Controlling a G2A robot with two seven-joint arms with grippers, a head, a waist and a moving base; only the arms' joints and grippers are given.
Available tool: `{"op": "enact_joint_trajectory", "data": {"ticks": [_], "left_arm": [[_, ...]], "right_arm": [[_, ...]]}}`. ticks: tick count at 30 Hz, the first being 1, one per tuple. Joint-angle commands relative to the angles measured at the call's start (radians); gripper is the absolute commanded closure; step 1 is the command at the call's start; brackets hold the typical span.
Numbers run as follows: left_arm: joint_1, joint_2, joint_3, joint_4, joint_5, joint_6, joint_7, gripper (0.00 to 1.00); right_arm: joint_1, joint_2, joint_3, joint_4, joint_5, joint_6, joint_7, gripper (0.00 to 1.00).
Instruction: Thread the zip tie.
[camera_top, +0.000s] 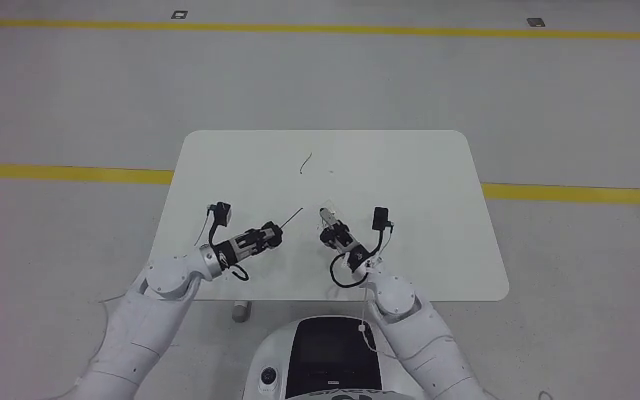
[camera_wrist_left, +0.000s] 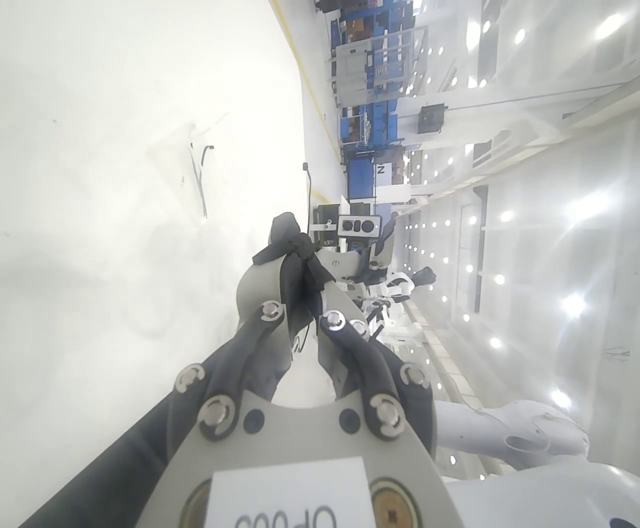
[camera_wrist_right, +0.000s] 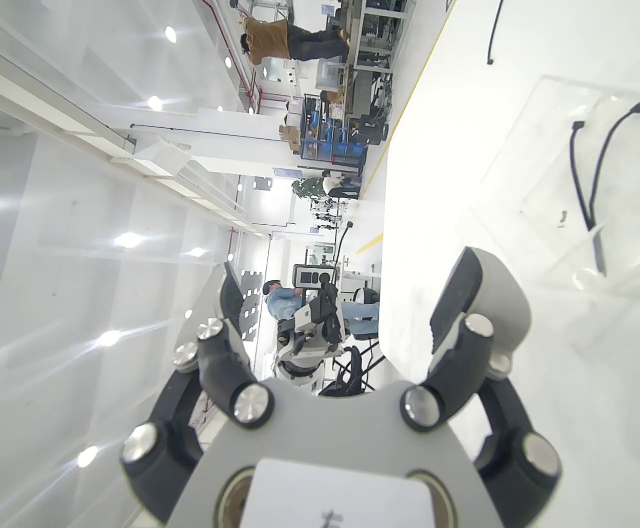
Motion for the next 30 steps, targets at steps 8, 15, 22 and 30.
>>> {"op": "enact_joint_trajectory", "data": {"ticks": [8, 15, 22, 30], "left_arm": [[-0.041, 0.028, -0.051, 0.073, -0.091, -0.053, -0.306, 1.00], [-0.041, 0.028, -0.051, 0.073, -0.091, -0.053, -0.306, 1.00], [-0.041, 0.028, -0.051, 0.073, -0.091, -0.053, -0.306, 1.00], [-0.041, 0.028, -0.051, 0.073, -0.091, -0.053, -0.306, 1.00]], "right_arm": [[0.094, 0.034, 0.042, 0.039, 0.046, 0.054, 0.359, 0.00], [0.094, 0.034, 0.042, 0.039, 0.046, 0.054, 0.359, 0.00], [0.094, 0.034, 0.042, 0.039, 0.046, 0.054, 0.359, 0.00], [0.094, 0.034, 0.042, 0.039, 0.046, 0.054, 0.359, 0.00]]}}
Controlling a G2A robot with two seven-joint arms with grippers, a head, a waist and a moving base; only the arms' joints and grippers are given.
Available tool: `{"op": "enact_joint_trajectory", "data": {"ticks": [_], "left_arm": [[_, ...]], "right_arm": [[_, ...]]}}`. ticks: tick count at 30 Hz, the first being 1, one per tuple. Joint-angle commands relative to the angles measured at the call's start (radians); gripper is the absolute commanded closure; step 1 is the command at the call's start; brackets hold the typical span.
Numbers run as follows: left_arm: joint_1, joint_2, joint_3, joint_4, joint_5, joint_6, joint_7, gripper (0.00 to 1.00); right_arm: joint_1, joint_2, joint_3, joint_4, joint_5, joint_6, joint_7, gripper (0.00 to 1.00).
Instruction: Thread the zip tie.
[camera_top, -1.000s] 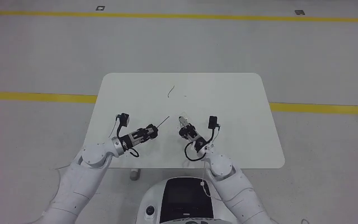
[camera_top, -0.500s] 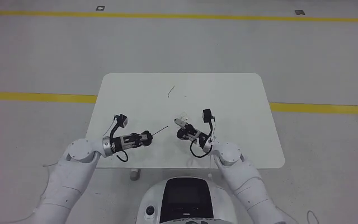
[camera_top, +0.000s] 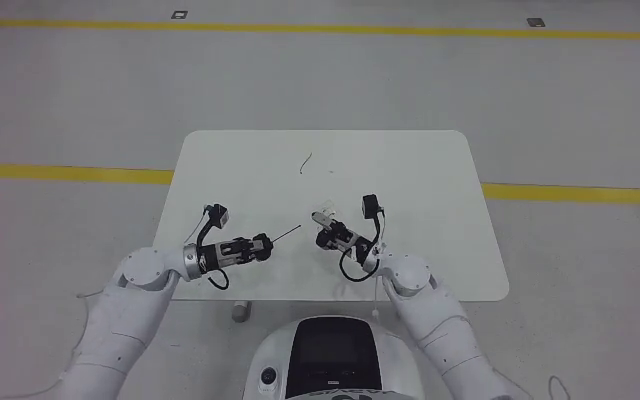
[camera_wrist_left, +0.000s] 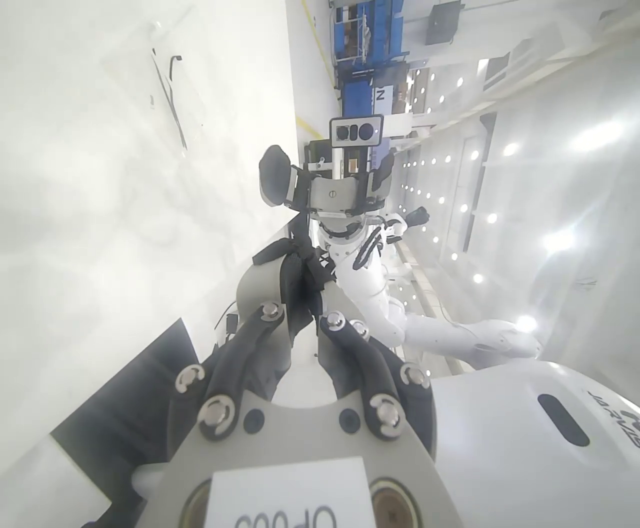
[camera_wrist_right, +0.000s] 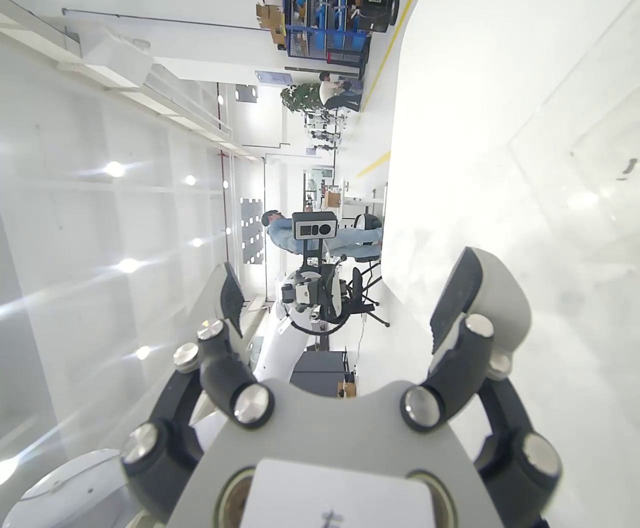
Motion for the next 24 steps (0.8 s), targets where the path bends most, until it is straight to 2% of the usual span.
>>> {"op": "enact_joint_trajectory", "data": {"ticks": [1, 5, 10, 13, 16, 18, 24], "left_arm": [[0.000, 0.000, 0.000, 0.000, 0.000, 0.000, 0.000, 1.00], [0.000, 0.000, 0.000, 0.000, 0.000, 0.000, 0.000, 1.00], [0.000, 0.000, 0.000, 0.000, 0.000, 0.000, 0.000, 1.00], [0.000, 0.000, 0.000, 0.000, 0.000, 0.000, 0.000, 1.00], [0.000, 0.000, 0.000, 0.000, 0.000, 0.000, 0.000, 1.00], [0.000, 0.000, 0.000, 0.000, 0.000, 0.000, 0.000, 1.00], [0.000, 0.000, 0.000, 0.000, 0.000, 0.000, 0.000, 1.00]], "right_arm": [[0.000, 0.000, 0.000, 0.000, 0.000, 0.000, 0.000, 0.00], [-0.001, 0.000, -0.003, -0.001, -0.003, 0.004, -0.002, 0.00], [0.049, 0.007, -0.020, 0.018, 0.015, 0.036, 0.115, 0.00], [0.110, 0.012, -0.030, 0.053, 0.032, 0.057, 0.217, 0.00], [0.186, 0.010, -0.047, 0.120, 0.083, 0.086, 0.315, 0.00], [0.237, 0.005, -0.062, 0.182, 0.151, 0.081, 0.406, 0.00], [0.237, 0.005, -0.062, 0.182, 0.151, 0.081, 0.406, 0.00]]}}
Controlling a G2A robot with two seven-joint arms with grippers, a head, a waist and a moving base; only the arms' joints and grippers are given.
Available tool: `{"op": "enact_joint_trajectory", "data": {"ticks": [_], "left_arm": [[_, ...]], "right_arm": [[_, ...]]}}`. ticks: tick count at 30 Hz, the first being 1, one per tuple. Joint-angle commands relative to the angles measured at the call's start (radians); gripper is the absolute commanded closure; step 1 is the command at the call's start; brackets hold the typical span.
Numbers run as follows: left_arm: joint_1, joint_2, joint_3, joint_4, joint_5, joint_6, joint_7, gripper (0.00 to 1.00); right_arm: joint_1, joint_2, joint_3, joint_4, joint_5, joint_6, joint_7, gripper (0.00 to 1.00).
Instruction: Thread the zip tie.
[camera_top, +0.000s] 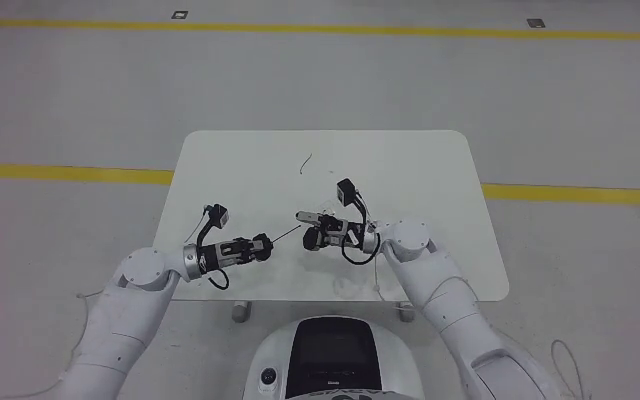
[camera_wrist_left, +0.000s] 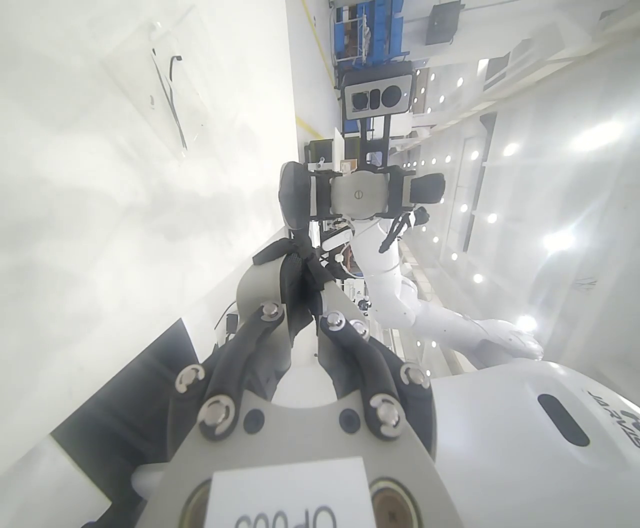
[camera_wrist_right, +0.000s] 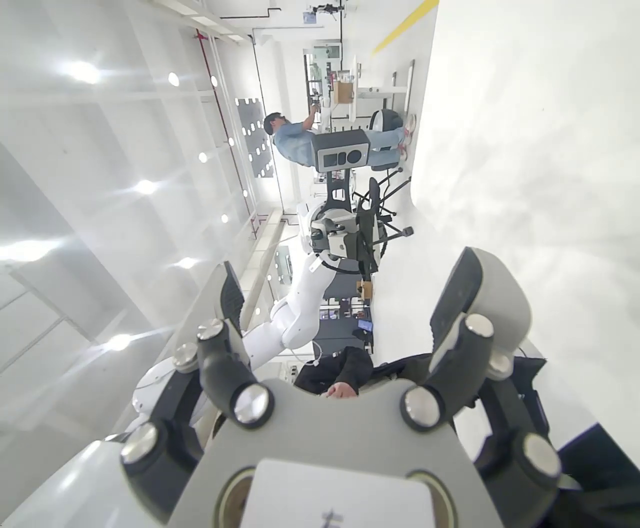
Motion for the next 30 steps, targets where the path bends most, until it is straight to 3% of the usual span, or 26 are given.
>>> {"op": "enact_joint_trajectory", "data": {"ticks": [1, 6, 9, 15, 21, 23, 28, 30], "left_arm": [[0.000, 0.000, 0.000, 0.000, 0.000, 0.000, 0.000, 1.00], [0.001, 0.000, 0.005, -0.004, 0.008, 0.006, 0.017, 1.00], [-0.004, 0.006, 0.007, 0.002, 0.036, 0.005, -0.005, 1.00], [-0.019, 0.017, 0.003, 0.048, -0.012, -0.014, -0.130, 1.00], [-0.036, 0.022, 0.007, 0.060, -0.049, -0.014, -0.242, 1.00], [-0.036, 0.025, 0.017, 0.032, -0.018, -0.014, -0.242, 1.00], [-0.036, 0.025, 0.017, 0.032, -0.018, -0.014, -0.242, 1.00], [-0.032, 0.024, 0.027, 0.020, -0.019, -0.009, -0.215, 1.00]], "right_arm": [[0.000, 0.000, 0.000, 0.000, 0.000, 0.000, 0.000, 0.00], [-0.002, 0.000, 0.001, 0.000, 0.001, 0.000, -0.006, 0.00], [-0.016, 0.007, 0.009, 0.006, 0.026, -0.003, 0.009, 0.00], [0.020, 0.016, 0.021, 0.108, 0.122, -0.023, 0.143, 0.00], [0.061, 0.011, 0.000, 0.186, 0.187, -0.062, 0.239, 0.00], [0.061, 0.011, 0.000, 0.186, 0.187, -0.062, 0.239, 0.00], [0.057, 0.011, -0.002, 0.179, 0.186, -0.060, 0.229, 0.00], [0.045, 0.012, -0.008, 0.162, 0.190, -0.046, 0.220, 0.00]]}}
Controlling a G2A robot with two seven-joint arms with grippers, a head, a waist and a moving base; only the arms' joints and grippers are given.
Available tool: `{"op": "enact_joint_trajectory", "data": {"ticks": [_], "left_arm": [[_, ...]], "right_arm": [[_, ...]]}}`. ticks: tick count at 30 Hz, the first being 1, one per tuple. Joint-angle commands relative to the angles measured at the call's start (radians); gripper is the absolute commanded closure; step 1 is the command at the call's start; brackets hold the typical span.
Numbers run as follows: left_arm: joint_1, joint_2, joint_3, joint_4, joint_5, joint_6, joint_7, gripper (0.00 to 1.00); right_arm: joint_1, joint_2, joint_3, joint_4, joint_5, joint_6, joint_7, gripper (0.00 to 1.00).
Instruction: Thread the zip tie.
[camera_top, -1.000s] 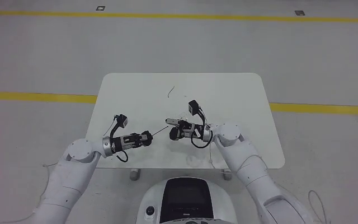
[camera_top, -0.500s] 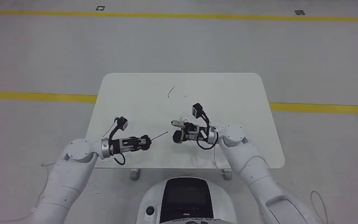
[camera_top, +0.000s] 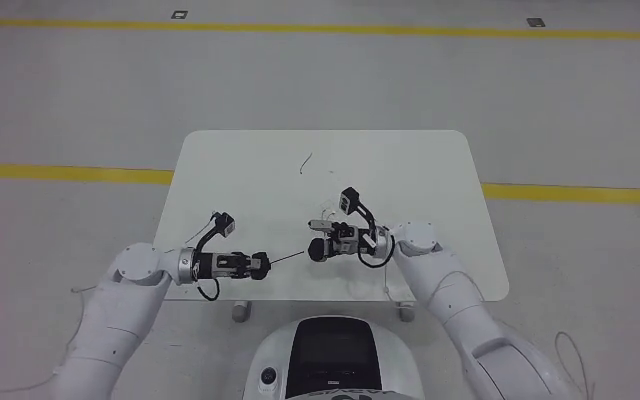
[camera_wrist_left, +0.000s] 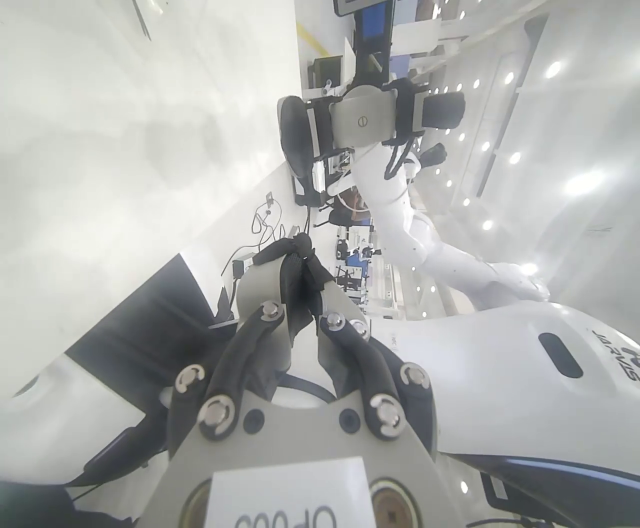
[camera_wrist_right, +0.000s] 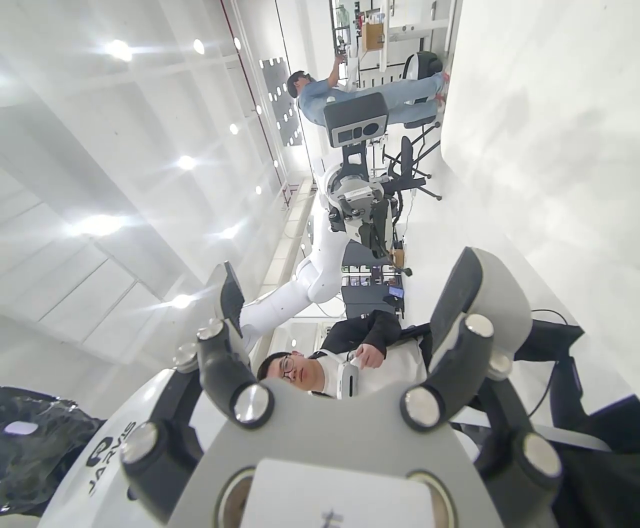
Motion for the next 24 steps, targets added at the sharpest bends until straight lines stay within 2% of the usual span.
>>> {"op": "enact_joint_trajectory", "data": {"ticks": [1, 5, 12, 14, 19, 20, 21, 22, 23, 24], "left_arm": [[0.003, 0.000, 0.011, -0.009, -0.008, 0.003, 0.015, 1.00], [0.002, 0.004, 0.013, -0.010, -0.029, -0.003, -0.008, 1.00], [0.001, 0.007, 0.006, -0.013, -0.023, -0.003, 0.002, 1.00], [0.001, 0.007, 0.006, -0.013, -0.023, -0.003, 0.002, 1.00], [0.001, 0.007, 0.006, -0.013, -0.023, -0.003, 0.002, 1.00], [0.001, 0.007, 0.006, -0.013, -0.023, -0.003, 0.002, 1.00], [0.001, 0.007, 0.006, -0.013, -0.023, -0.003, 0.002, 1.00], [0.001, 0.007, 0.006, -0.013, -0.023, -0.003, 0.002, 1.00], [0.001, 0.007, 0.006, -0.013, -0.023, -0.003, 0.002, 1.00], [0.001, 0.007, 0.006, -0.013, -0.023, -0.003, 0.002, 1.00]], "right_arm": [[-0.007, 0.003, -0.004, -0.007, -0.001, 0.016, -0.015, 0.00], [-0.002, 0.004, -0.013, 0.008, 0.032, 0.039, 0.008, 0.00], [0.003, 0.004, -0.016, 0.014, 0.034, 0.035, 0.009, 0.00], [-0.011, 0.005, -0.017, -0.005, 0.038, 0.038, -0.020, 0.00], [-0.026, 0.013, -0.014, -0.025, 0.051, 0.042, -0.019, 0.00], [-0.027, 0.015, -0.014, -0.025, 0.051, 0.040, -0.017, 0.17], [-0.027, 0.016, -0.015, -0.023, 0.053, 0.038, -0.013, 0.24], [-0.026, 0.017, -0.016, -0.020, 0.053, 0.035, -0.010, 0.42], [-0.024, 0.019, -0.016, -0.015, 0.054, 0.033, -0.008, 0.52], [-0.022, 0.020, -0.017, -0.008, 0.056, 0.031, -0.006, 0.53]]}}
